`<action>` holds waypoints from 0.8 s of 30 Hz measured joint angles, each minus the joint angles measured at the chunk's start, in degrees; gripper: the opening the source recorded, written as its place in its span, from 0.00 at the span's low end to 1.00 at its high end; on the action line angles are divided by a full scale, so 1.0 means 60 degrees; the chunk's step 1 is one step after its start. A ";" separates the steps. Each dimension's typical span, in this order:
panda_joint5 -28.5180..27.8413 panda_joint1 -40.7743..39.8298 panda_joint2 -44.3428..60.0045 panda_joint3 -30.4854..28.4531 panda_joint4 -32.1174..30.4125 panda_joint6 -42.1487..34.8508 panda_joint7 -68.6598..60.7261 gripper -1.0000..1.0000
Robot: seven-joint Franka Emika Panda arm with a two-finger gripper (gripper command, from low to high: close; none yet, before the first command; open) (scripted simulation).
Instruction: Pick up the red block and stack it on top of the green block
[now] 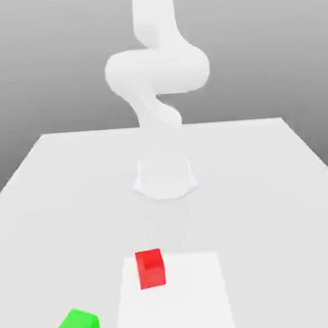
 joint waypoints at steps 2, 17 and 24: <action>0.0161 0.0163 0.0693 -0.0306 -0.0491 0.0449 -0.0403 0.50; 0.0004 0.0548 0.6125 -0.1352 -0.4234 0.3977 -0.2527 0.50; 0.0411 0.0397 0.7880 -0.1143 -0.4340 0.5401 -0.3067 0.50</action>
